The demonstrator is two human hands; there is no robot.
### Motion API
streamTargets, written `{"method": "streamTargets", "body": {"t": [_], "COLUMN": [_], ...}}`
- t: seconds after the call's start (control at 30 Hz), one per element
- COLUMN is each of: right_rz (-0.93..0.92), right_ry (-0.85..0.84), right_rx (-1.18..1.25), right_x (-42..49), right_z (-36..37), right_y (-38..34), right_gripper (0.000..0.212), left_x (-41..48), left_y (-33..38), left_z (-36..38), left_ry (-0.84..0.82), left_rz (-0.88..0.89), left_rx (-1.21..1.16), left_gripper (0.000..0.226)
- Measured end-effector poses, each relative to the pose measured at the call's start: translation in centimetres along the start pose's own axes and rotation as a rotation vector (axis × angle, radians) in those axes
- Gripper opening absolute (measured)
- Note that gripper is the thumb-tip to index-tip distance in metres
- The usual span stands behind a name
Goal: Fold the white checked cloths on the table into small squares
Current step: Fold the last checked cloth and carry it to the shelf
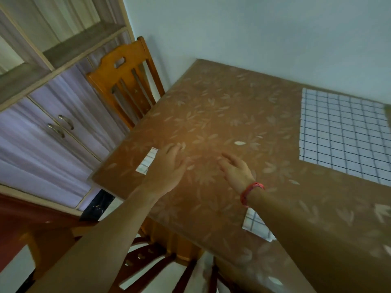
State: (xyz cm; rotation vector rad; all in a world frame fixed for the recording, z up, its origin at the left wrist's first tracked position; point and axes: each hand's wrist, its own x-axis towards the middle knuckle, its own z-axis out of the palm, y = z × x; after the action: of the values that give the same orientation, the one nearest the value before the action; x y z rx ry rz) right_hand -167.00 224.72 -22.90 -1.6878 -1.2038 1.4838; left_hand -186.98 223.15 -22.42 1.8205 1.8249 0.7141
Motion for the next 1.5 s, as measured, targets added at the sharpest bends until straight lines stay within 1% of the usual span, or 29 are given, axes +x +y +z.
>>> {"method": "streamTargets", "body": {"t": [0.2,0.33,0.47,0.57,0.73,0.9,1.07,1.3,1.5], "right_rz": [-0.127,-0.178,-0.162,-0.146,-0.116,-0.068,-0.055,-0.028,0.029], "right_ry": [0.137,0.232,0.323,0.41,0.517,0.599,0.607,0.591,0.524], "right_rx": [-0.29,-0.457,-0.58,-0.649,-0.747,-0.86,-0.894,-0.996,-1.099], "right_x": [-4.9,-8.2,-11.1,-13.1,-15.6,-17.0,-16.2,-12.7,-6.5], "right_z": [-8.9,-14.5,-19.5,-22.8,-27.5,-30.8,-32.6,-34.9,-38.5], "right_y": [0.5,1.9,3.5,4.6,6.7,7.8,8.2,9.6,11.8], "right_gripper": [0.052,0.055,0.057,0.055,0.061,0.061,0.062,0.062,0.063], "left_x": [-1.1,-2.2,-3.0,-3.1,-3.3,-3.5,-3.0,0.2,4.3], "left_y": [6.8,11.5,15.6,18.7,23.5,26.5,27.8,28.0,27.2], "left_z": [2.4,4.3,6.5,8.2,11.3,13.5,15.2,19.7,25.4], "left_ry": [-0.034,-0.041,-0.079,-0.094,-0.112,-0.121,-0.138,-0.217,-0.304], "left_rz": [0.25,0.339,0.417,0.481,0.577,0.616,0.619,0.599,0.541], "left_rx": [0.243,0.302,0.338,0.37,0.378,0.378,0.402,0.424,0.465], "left_gripper": [0.052,0.055,0.062,0.066,0.063,0.06,0.059,0.067,0.072]}}
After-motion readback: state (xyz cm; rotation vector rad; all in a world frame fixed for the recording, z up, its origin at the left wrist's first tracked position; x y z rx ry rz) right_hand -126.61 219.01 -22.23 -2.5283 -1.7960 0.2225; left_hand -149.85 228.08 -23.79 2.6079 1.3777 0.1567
